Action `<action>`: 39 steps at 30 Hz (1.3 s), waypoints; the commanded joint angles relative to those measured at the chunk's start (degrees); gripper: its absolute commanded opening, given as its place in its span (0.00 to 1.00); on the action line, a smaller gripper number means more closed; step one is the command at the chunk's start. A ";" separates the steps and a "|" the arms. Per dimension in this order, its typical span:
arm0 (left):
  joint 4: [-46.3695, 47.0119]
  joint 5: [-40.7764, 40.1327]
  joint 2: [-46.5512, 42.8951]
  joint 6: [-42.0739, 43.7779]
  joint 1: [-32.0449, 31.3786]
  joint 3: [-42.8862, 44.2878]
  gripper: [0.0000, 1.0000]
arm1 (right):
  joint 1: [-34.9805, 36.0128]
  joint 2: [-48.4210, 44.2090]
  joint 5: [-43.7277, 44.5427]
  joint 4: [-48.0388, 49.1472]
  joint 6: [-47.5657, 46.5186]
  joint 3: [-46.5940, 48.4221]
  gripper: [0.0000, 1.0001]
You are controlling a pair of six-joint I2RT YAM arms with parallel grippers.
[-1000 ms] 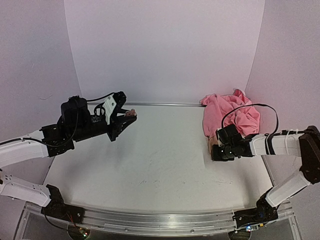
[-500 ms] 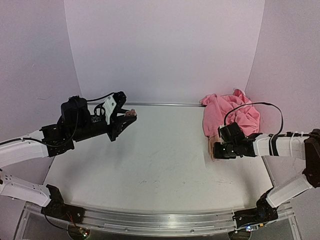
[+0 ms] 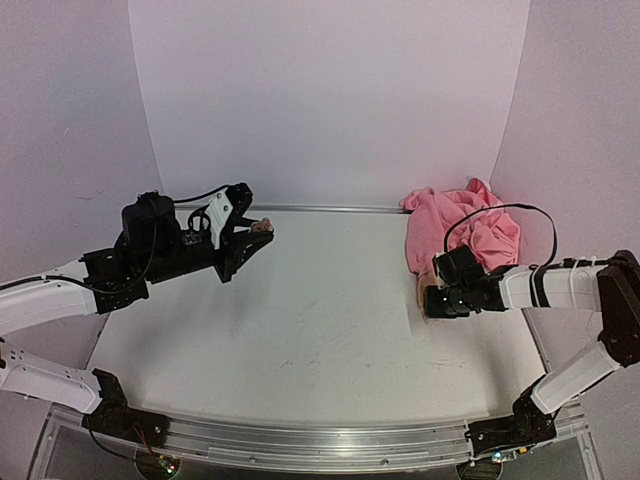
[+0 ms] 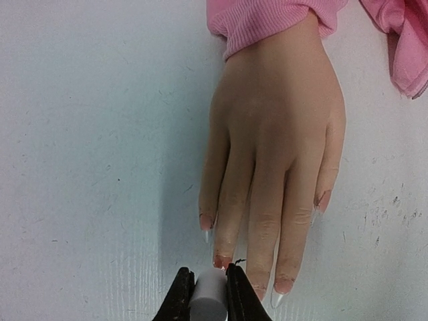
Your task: Paint the nails
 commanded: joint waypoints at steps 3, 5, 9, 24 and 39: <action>2.46 0.06 -1.02 0.29 0.38 0.11 0.00 | -0.37 0.50 1.45 -0.43 -0.06 1.80 0.00; 2.46 0.06 -0.96 0.28 0.38 0.19 0.00 | -0.35 0.23 1.62 -0.96 0.06 1.68 0.00; 2.49 0.21 -0.79 0.25 0.38 0.28 0.00 | -0.36 0.10 1.32 -1.45 0.06 1.16 0.00; 2.46 0.72 -0.55 -0.33 0.38 0.42 0.00 | -0.36 -0.58 -0.53 -1.72 1.77 -0.81 0.00; 2.46 0.85 -0.97 -0.43 0.38 0.35 0.00 | -0.31 -2.63 -1.49 -2.67 3.24 -1.98 0.00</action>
